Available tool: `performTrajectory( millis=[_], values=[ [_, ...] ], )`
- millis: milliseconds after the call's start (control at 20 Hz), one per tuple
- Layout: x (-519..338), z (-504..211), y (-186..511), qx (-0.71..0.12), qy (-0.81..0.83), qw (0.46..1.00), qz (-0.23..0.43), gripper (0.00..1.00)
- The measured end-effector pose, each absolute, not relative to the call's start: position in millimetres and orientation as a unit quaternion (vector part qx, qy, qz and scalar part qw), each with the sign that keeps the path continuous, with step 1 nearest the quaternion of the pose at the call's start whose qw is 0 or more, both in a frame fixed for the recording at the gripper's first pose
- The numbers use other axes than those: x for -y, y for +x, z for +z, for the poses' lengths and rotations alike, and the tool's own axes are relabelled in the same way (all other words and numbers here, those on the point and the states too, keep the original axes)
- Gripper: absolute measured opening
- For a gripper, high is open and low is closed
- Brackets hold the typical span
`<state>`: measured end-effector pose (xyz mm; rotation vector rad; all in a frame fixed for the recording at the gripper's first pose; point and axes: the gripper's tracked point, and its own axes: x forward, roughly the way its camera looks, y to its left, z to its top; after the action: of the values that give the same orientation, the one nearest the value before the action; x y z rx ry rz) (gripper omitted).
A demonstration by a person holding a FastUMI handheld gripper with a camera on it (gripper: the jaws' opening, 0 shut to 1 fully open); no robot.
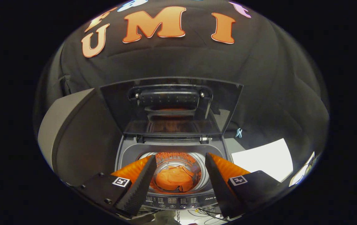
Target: Put the clothes into the washing machine and then close the washing machine lid.
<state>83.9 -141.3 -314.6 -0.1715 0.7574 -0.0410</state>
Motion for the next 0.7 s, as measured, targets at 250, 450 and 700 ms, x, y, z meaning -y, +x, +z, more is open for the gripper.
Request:
performTrajectory(
  millis=[250, 450, 700],
  values=[
    [127, -263, 99, -0.339, -0.072, 0.938, -0.008, 1.0],
    [112, -221, 120, -0.308, -0.068, 0.949, 0.0, 0.99],
    [110, -179, 136, -0.273, -0.063, 0.96, 0.01, 0.99]
  ],
)
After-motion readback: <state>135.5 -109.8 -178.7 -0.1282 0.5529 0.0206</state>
